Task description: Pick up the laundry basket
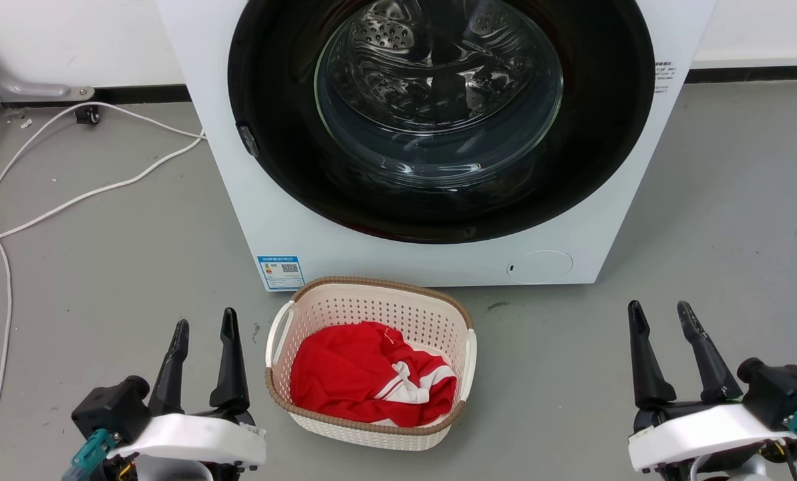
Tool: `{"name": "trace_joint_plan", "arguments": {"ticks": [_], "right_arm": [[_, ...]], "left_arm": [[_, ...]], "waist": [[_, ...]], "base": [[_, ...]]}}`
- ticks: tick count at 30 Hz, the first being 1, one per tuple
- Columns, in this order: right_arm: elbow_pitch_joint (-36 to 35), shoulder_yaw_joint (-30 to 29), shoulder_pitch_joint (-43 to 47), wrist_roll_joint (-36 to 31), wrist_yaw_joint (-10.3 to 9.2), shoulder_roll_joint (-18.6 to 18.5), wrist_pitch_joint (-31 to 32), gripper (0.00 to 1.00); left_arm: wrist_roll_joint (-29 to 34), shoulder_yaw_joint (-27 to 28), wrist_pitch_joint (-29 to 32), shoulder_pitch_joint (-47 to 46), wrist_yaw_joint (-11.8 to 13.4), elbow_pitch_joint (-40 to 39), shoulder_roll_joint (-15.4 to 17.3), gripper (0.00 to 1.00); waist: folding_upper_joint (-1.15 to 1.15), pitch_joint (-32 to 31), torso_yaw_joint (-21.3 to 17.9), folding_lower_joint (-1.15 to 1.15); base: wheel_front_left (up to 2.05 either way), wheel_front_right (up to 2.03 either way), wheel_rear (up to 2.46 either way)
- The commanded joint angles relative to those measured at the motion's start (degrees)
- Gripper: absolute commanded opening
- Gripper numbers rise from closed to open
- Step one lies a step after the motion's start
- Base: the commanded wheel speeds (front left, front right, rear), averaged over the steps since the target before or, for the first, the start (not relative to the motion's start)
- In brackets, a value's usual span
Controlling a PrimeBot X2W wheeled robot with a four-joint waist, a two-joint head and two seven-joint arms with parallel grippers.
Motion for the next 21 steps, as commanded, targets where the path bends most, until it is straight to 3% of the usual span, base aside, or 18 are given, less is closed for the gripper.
{"name": "trace_joint_plan", "arguments": {"ticks": [1, 21], "right_arm": [[-0.7, 0.1, 0.5, -1.4, 0.00, -0.2, -0.6, 1.00], [-0.6, 1.1, 1.5, -12.3, -0.01, -0.2, -3.0, 1.00]], "left_arm": [[1.3, -0.1, -0.6, 0.3, 0.0, -0.6, 0.2, 1.00], [12.2, -0.7, -3.0, 1.5, 1.4, -0.1, 0.2, 1.00]], "waist": [[0.00, 0.0, 0.0, 0.00], [0.00, 0.0, 0.1, 0.00]], "base": [[0.00, 0.00, 0.00], [0.00, 0.00, 0.00]]}}
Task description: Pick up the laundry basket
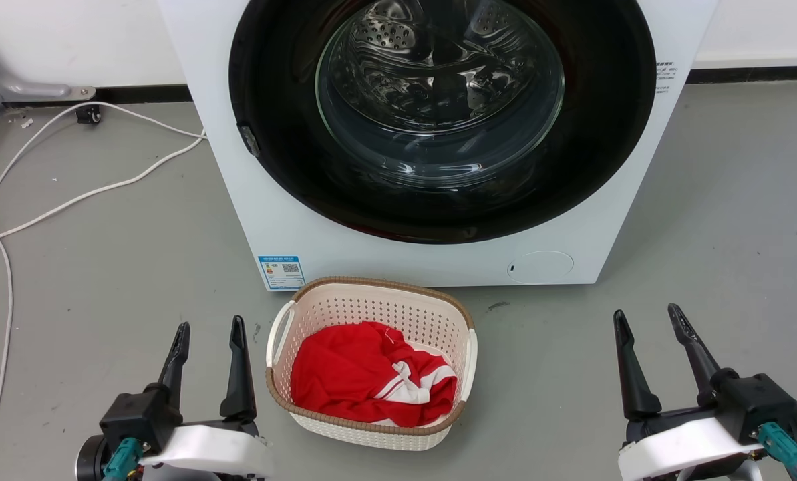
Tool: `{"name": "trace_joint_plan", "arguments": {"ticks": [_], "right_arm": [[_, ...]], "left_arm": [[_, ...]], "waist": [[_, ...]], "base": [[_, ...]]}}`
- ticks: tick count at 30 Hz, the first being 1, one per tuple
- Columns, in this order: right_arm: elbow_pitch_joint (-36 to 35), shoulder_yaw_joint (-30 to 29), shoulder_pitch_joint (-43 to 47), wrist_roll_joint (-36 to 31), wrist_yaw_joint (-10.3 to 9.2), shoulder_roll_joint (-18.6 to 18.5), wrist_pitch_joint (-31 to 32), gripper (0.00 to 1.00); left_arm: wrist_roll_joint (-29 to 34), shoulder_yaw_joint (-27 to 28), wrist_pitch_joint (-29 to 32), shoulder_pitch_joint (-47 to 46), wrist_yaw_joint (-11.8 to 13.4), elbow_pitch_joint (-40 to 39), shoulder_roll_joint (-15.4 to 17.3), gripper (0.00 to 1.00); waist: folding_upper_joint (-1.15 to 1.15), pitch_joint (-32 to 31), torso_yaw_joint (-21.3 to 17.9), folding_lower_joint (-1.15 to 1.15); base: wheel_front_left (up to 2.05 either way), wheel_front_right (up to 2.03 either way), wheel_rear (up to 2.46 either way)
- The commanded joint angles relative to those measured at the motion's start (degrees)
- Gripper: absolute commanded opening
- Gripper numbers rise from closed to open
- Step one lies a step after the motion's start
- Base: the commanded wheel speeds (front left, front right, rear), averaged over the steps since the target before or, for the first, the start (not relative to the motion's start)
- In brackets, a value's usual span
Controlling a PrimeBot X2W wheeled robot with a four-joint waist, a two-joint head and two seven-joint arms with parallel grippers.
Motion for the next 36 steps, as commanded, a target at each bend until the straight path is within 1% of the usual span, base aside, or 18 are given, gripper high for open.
{"name": "trace_joint_plan", "arguments": {"ticks": [1, 12, 19, 36], "right_arm": [[-0.2, 0.1, 0.6, -1.3, -0.02, -0.2, -0.4, 1.00], [0.3, 0.1, 1.1, -6.6, -0.02, -0.2, -1.7, 1.00], [0.6, 0.3, 1.5, -8.8, -0.02, -0.2, -2.3, 1.00], [1.6, -0.3, 1.5, -6.3, -0.02, -0.2, -2.3, 1.00]], "left_arm": [[1.3, -0.2, -0.6, 0.5, 0.4, -0.2, 0.2, 1.00], [6.4, -0.4, -1.7, 1.2, 1.5, 0.3, 0.2, 1.00], [9.1, -0.5, -2.3, 1.8, 2.0, 0.4, 0.2, 1.00], [9.5, -0.5, -2.5, 1.9, 3.1, 1.0, 0.2, 1.00]], "waist": [[0.00, 0.0, 0.0, 0.00], [0.00, 0.0, 0.1, 0.00], [0.00, 0.0, 0.1, 0.00], [0.00, 0.2, 0.1, 0.00]], "base": [[0.00, 0.00, 0.00], [0.00, 0.00, 0.00], [0.00, 0.00, 0.00], [0.00, 0.00, 0.00]]}}
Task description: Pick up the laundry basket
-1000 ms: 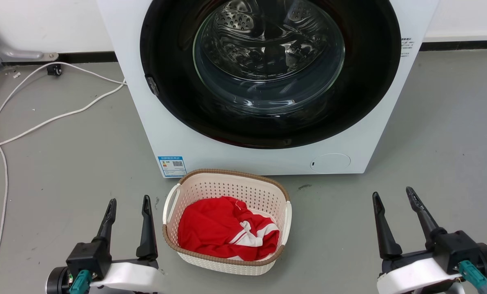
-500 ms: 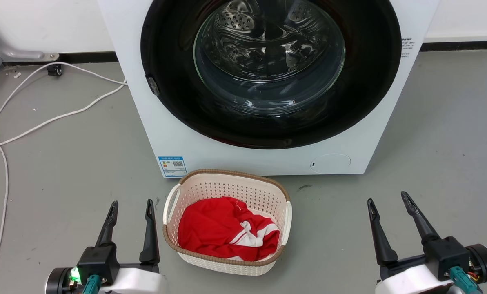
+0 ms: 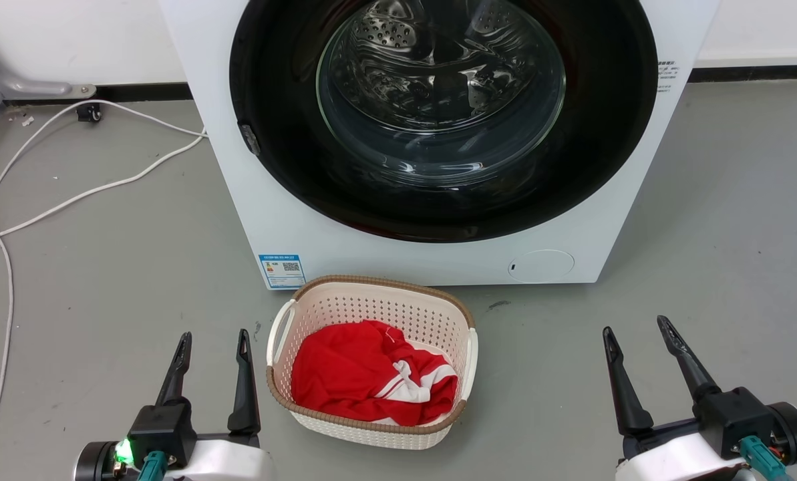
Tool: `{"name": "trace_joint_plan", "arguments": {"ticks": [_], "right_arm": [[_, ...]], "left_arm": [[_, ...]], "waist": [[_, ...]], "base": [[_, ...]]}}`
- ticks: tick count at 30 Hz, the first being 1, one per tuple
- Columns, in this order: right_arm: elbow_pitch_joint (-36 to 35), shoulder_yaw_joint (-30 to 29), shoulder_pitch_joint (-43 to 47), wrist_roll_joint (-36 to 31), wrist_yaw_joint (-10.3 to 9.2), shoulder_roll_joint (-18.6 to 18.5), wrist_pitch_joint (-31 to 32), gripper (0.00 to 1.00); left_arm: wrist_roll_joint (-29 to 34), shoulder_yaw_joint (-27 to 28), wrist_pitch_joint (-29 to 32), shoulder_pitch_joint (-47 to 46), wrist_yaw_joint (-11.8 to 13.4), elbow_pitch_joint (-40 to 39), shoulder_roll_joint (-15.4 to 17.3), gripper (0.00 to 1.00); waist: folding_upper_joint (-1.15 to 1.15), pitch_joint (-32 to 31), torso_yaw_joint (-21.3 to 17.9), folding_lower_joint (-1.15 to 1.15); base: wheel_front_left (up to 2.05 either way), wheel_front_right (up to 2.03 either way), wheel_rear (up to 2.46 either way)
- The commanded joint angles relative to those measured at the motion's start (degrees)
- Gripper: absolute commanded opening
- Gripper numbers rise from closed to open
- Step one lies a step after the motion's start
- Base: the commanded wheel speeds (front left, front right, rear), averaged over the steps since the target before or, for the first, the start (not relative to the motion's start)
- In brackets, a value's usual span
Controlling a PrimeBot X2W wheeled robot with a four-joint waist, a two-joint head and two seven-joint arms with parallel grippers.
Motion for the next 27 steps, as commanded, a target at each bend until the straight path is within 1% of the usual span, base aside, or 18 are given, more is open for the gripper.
{"name": "trace_joint_plan", "arguments": {"ticks": [1, 15, 22, 27], "right_arm": [[0.1, 0.1, 0.4, 0.4, -0.02, -0.1, -0.1, 1.00], [0.0, 0.4, -0.1, 0.2, -0.02, -0.1, -0.1, 1.00], [0.1, 0.7, -0.4, -0.1, -0.02, -0.1, -0.1, 1.00], [1.0, 1.9, -1.6, -0.2, -0.02, -0.1, -0.1, 1.00]], "left_arm": [[0.1, 0.0, -0.5, 0.5, 0.1, 0.1, 0.2, 1.00], [-0.3, 0.4, -0.4, 0.1, 0.1, 0.4, 0.2, 1.00], [-0.3, 1.1, -0.4, -0.6, 0.6, 1.3, 0.2, 1.00], [0.3, 2.0, -0.5, -2.0, 0.1, 2.3, 0.1, 1.00]], "waist": [[0.00, 0.0, 0.0, 0.00], [0.00, 0.3, 0.0, 0.00], [0.00, 0.9, 0.0, 0.00], [0.00, 1.9, -0.1, 0.00]], "base": [[0.00, 0.00, 0.00], [0.00, 0.00, 0.00], [0.00, 0.00, 0.00], [0.00, 0.00, 0.00]]}}
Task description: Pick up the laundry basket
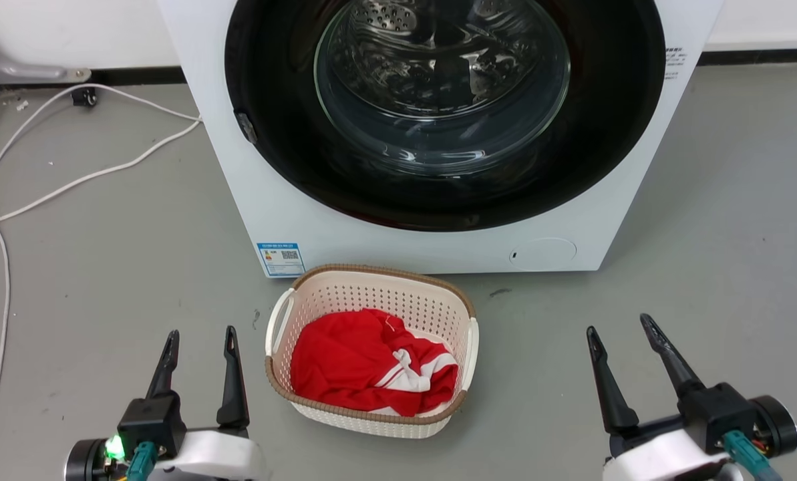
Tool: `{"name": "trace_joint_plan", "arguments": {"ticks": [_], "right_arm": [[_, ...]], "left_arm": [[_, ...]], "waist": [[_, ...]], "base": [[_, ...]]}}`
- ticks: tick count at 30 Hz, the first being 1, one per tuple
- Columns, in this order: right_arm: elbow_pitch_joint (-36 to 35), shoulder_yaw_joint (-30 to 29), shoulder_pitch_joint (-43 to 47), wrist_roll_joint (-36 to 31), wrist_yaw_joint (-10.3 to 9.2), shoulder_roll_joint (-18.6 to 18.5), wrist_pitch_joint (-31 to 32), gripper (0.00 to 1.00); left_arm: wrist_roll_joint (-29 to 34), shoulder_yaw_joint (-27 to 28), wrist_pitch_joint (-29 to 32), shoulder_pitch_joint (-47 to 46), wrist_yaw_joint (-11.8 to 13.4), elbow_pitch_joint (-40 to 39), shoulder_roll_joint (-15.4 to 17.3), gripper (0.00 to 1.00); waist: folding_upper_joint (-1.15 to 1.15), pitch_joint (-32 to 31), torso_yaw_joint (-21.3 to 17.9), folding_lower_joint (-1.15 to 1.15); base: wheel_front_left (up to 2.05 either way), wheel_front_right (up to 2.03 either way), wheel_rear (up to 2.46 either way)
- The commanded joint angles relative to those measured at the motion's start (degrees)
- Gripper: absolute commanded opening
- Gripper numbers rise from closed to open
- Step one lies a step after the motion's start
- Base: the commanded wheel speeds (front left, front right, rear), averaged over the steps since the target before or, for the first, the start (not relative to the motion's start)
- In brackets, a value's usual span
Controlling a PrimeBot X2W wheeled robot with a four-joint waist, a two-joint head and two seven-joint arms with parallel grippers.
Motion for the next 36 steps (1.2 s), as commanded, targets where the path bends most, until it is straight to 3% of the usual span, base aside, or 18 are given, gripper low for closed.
{"name": "trace_joint_plan", "arguments": {"ticks": [1, 9, 15, 21, 29, 36], "right_arm": [[0.1, 0.2, -1.1, -0.2, -0.02, -0.1, -0.1, 1.00], [1.9, 2.1, -4.4, -0.2, -0.02, -0.1, -0.1, 1.00], [6.9, 4.8, -9.1, 0.2, -0.02, -0.1, -0.1, 1.00], [12.2, 7.3, -14.8, -1.0, -0.02, -0.1, -0.1, 1.00], [21.4, 11.0, -23.5, -0.2, -0.02, -0.1, -0.1, 1.00], [31.9, 15.2, -32.0, 0.9, -0.03, -0.1, -0.1, 1.00]], "left_arm": [[0.3, 0.3, -0.4, -0.9, -0.3, 0.5, 0.1, 1.00], [1.2, 2.5, -0.3, -6.2, -3.1, 5.3, 1.0, 1.00], [0.9, 3.5, -0.3, -14.2, -6.3, 14.1, 3.9, 1.00], [0.2, 3.4, -0.3, -22.4, -7.9, 21.6, 7.0, 1.00], [-0.6, 0.1, -0.3, -32.6, -8.9, 33.1, 11.7, 1.00], [-4.1, -8.7, 1.1, -41.9, -9.0, 43.8, 14.9, 1.00]], "waist": [[0.00, 0.5, 0.0, 0.00], [0.00, 3.9, 0.2, 0.00], [0.00, 8.5, -0.5, 0.00], [0.00, 13.5, -1.3, 0.00], [0.00, 19.2, -2.2, 0.00], [0.00, 23.4, -2.8, 0.00]], "base": [[0.00, 0.00, 0.00], [0.00, 0.00, 0.00], [0.00, 0.00, 0.00], [0.00, 0.00, 0.00], [0.00, 0.00, 0.00], [0.00, 0.00, 0.00]]}}
